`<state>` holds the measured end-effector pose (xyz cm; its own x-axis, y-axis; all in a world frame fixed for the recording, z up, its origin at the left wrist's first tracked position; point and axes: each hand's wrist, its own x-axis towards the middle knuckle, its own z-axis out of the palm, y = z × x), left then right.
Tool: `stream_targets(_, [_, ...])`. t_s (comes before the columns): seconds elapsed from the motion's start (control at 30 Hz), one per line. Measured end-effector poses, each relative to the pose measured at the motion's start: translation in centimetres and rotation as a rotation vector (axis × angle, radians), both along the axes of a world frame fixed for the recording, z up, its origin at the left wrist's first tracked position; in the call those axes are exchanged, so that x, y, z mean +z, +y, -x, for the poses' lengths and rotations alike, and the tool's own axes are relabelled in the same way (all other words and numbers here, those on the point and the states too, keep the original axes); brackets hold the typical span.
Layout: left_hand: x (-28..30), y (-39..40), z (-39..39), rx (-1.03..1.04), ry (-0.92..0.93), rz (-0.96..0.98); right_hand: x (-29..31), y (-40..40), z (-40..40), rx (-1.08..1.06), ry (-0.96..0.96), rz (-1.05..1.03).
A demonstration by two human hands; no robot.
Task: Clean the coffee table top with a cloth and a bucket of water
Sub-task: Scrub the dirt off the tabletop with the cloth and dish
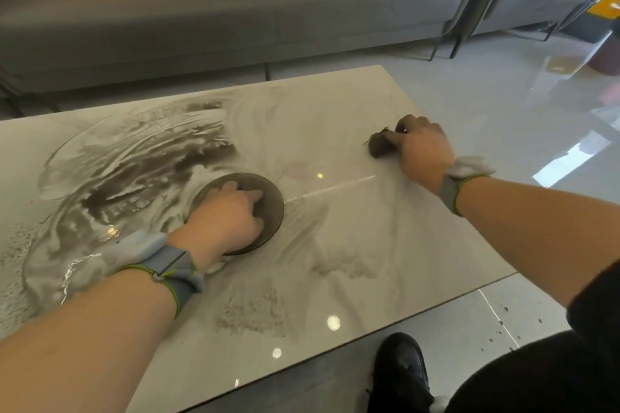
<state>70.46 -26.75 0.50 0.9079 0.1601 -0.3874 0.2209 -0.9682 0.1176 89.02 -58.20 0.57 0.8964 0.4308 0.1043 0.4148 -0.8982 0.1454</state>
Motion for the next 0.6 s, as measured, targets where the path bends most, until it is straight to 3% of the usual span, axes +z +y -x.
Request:
stream_targets(0.17, [0.0,0.4,-0.3,-0.014,0.006,0.008,-1.9,-1.9,1.1,-0.159,0.066,-0.207])
stream_targets(0.37, [0.2,0.6,-0.2,-0.036,0.013,0.004,-2.6,-0.5,8.2,-0.277,0.071,-0.239])
stream_targets(0.6, [0.8,0.4,0.3,-0.032,0.027,0.029,-3.0,4.1,16.2,-0.171,0.095,-0.322])
